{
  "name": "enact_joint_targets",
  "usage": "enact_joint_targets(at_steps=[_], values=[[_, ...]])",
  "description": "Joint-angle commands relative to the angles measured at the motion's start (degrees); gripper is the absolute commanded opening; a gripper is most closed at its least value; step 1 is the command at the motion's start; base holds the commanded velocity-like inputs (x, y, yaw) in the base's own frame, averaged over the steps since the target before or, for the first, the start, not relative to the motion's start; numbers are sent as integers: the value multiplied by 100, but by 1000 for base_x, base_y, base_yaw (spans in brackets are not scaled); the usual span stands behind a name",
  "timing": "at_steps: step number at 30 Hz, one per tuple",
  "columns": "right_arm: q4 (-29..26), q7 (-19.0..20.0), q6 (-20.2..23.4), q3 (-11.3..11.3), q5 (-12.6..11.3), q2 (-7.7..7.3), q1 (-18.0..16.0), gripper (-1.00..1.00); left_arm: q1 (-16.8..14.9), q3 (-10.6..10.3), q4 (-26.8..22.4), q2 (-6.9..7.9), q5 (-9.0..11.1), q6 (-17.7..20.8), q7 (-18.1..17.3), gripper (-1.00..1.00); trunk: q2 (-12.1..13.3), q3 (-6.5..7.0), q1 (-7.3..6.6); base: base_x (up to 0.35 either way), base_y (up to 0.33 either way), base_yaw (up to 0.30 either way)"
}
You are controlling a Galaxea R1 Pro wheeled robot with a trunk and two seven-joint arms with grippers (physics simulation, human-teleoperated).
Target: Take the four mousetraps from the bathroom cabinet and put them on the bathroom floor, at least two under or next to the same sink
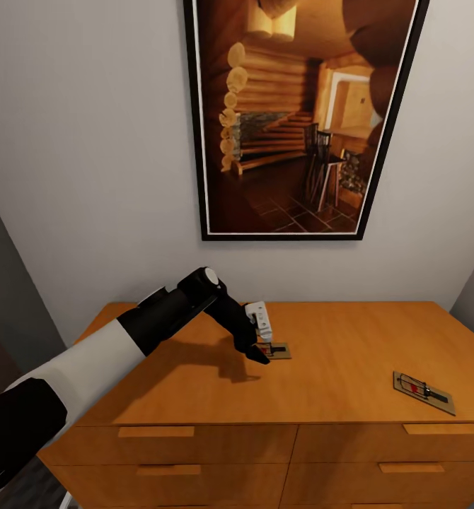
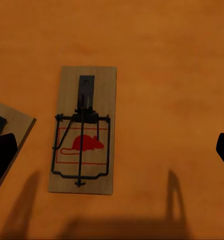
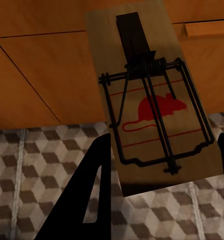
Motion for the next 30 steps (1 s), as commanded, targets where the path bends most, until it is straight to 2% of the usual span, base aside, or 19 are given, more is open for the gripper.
enact_joint_targets(at_steps=[1, 30], values=[[1, 40, -14, 36, -73, 0, -3, -100, -5, -2, -8, 4, -31, 42, -30, 100, -3, -6, 0, 0, 0, 0], [4, 40, -17, 33, -73, 1, -4, -100, -3, -10, 275, -27, -39, 27, 0, 100, -3, -6, 0, 0, 0, 0]])
